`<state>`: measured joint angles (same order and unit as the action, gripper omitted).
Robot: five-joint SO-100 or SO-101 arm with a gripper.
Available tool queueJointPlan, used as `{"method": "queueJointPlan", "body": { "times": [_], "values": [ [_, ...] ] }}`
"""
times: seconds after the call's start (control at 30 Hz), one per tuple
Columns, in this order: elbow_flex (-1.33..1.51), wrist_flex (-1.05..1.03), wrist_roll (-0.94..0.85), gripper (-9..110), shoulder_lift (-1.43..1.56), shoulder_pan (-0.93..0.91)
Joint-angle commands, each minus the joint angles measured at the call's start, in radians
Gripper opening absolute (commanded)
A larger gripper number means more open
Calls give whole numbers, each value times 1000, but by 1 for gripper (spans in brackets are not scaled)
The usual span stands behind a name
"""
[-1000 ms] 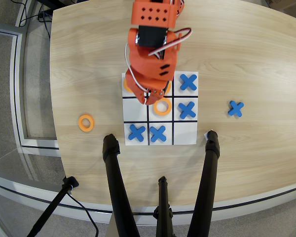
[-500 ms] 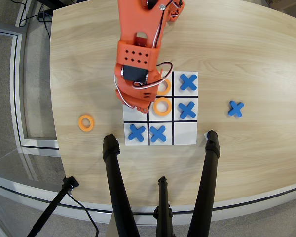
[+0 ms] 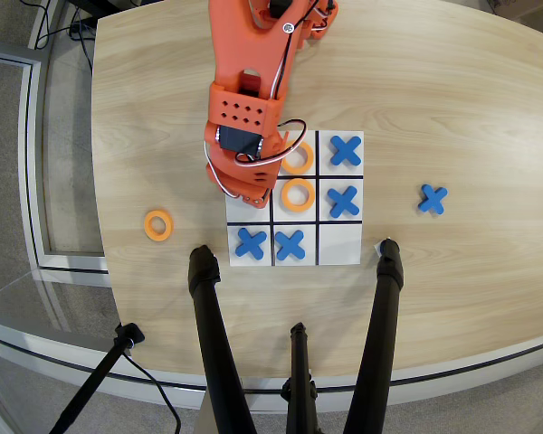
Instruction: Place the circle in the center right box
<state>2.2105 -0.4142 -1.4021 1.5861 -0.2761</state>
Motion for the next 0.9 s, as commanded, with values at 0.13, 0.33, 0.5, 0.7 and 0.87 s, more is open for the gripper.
{"method": "queueJointPlan", "body": {
  "times": [0.13,0.33,0.5,0.7,0.87],
  "values": [
    [-32,-55,8,6,61,-9],
    [-14,-176,77,0,224,11],
    [9,-411,78,0,428,35],
    [218,-580,60,0,735,114],
    [345,-623,57,0,887,170]
  ]
}}
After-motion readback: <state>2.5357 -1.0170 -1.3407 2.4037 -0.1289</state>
